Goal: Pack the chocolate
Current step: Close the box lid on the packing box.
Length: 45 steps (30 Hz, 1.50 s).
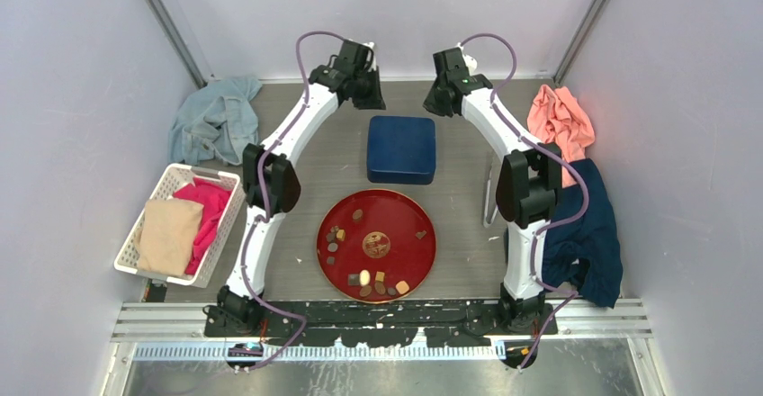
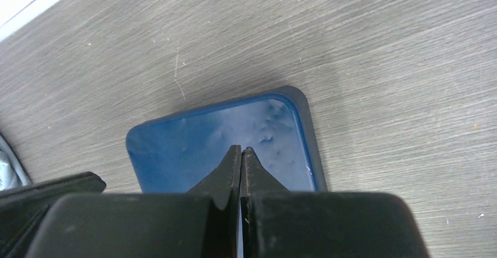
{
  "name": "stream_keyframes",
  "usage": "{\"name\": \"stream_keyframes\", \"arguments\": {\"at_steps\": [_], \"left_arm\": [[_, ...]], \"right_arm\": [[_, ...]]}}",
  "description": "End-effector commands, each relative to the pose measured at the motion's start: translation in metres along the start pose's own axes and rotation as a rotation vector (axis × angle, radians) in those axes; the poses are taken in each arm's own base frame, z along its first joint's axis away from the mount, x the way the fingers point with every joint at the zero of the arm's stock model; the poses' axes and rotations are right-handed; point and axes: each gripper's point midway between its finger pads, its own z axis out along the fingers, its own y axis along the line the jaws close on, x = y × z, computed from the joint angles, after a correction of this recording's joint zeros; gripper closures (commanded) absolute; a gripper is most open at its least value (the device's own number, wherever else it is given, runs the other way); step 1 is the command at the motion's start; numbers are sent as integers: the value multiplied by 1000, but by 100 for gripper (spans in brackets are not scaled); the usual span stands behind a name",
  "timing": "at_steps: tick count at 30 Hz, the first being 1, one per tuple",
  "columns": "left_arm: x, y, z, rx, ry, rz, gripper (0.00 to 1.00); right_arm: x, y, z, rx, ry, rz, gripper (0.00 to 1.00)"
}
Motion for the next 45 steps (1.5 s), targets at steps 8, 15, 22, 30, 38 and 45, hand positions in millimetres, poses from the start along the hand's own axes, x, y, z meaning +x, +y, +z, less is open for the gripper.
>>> {"name": "stream_keyframes", "arguments": {"at_steps": [8, 15, 22, 30, 38, 45], "left_arm": [[-4, 7, -7, -166, -57, 137, 100], [-10, 4, -15, -231, -101, 198, 100], [-18, -4, -19, -247, -149, 218, 100], [0, 22, 18, -312, -123, 205, 100], [69, 64, 70, -374, 76, 179, 100], [-36, 10, -15, -324, -225, 245, 100]], "right_arm": [[-12, 6, -10, -11, -18, -26, 99], [-11, 7, -10, -18, -14, -20, 99], [-26, 13, -20, -36, -59, -13, 99], [0, -2, 14, 16, 8, -19, 99], [58, -24, 60, 58, 228, 23, 99], [-16, 8, -1, -58, 5, 15, 99]]}}
